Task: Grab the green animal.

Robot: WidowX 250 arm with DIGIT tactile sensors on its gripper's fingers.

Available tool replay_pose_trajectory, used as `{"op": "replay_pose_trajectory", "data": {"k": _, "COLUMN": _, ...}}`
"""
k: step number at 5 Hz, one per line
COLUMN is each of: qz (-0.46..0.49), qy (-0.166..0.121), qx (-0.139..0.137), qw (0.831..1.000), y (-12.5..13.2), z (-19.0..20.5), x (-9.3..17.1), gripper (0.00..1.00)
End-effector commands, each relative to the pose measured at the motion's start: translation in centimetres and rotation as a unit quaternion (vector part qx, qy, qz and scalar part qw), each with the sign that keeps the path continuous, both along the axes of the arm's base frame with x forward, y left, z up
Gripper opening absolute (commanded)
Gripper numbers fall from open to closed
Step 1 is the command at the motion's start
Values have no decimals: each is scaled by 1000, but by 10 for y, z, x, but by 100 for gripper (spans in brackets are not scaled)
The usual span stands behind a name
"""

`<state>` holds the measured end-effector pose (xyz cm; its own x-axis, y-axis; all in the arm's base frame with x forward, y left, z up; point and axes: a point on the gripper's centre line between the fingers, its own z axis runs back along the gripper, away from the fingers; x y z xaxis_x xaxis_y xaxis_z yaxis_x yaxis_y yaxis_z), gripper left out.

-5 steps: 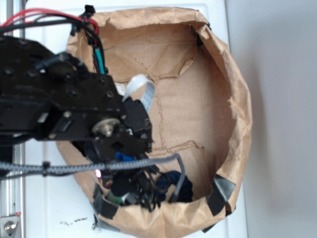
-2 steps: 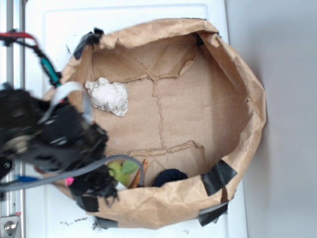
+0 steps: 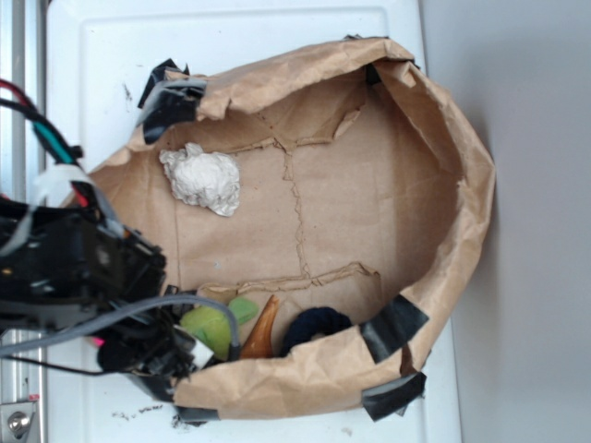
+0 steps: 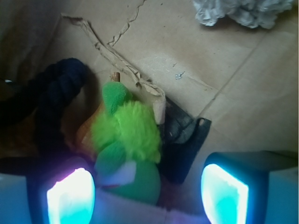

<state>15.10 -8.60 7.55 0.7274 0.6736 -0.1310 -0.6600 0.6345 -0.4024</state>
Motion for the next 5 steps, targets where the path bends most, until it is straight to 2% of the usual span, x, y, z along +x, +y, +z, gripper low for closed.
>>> {"op": "replay_pose_trajectory", "data": {"k": 1, "qz": -21, "qy": 24, "qx": -8, "qw": 999, "y": -11, "z": 0, "x": -14, "gripper": 100}}
{"op": "replay_pose_trajectory", "data": {"k": 3, "qz": -21, "qy": 24, "qx": -8, "qw": 999, "y": -11, "z": 0, "x": -14, "gripper": 100}}
{"op": "replay_pose_trajectory", "data": {"k": 4, "qz": 10, "qy": 52, "qx": -20, "qw": 998, "y": 0, "z": 5, "x": 29, "gripper": 100}}
{"op": "replay_pose_trajectory", "data": {"k": 5, "qz": 40, "qy": 72, "qx": -12, "qw": 996, "y": 9, "z": 7, "x": 66, "gripper": 100}}
